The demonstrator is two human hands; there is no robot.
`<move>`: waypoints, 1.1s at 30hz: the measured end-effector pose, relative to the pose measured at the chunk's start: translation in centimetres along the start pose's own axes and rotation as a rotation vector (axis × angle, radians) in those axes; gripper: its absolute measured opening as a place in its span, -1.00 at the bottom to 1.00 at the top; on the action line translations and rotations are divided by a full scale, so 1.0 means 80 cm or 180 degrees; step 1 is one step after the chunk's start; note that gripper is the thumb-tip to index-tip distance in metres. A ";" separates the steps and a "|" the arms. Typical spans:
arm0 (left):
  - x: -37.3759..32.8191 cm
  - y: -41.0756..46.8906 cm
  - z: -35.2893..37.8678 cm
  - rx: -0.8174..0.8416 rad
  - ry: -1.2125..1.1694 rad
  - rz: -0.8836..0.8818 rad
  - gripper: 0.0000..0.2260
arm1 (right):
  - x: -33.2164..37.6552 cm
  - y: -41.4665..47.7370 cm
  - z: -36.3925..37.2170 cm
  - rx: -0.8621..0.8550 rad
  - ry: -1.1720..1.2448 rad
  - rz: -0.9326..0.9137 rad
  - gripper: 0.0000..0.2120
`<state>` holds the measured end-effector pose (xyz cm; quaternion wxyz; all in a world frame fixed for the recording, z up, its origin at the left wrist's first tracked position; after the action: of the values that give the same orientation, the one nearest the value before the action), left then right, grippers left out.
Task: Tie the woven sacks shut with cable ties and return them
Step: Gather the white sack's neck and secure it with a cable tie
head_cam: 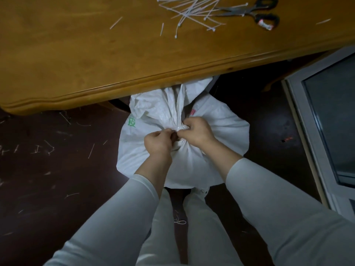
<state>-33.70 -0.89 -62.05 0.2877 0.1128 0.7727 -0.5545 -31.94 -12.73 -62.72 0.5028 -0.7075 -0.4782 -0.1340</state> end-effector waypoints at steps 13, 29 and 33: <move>0.012 0.011 0.036 0.0466 0.1057 -0.0089 -0.83 | -0.059 -0.025 -0.011 0.0201 0.1131 0.0262 -0.71; -0.008 -0.005 0.016 0.0965 0.0199 0.0017 -0.87 | -0.038 -0.011 -0.012 -0.0100 0.0536 0.0172 -0.75; -0.008 -0.003 0.016 0.1011 0.0183 0.0038 -0.87 | -0.030 -0.009 -0.014 -0.0200 0.0285 0.0234 -0.80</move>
<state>-32.89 -2.06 -61.77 0.2472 0.1773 0.6825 -0.6646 -33.37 -14.94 -63.41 0.5058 -0.7334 -0.4244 -0.1619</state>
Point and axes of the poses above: each hand's wrist, its own y-axis towards the middle knuckle, its own z-axis out of the palm, x = y × z, the point moved 3 cm from there along y, towards the middle knuckle, and after that the axes turned 3 degrees about x, right-handed, at the moved point
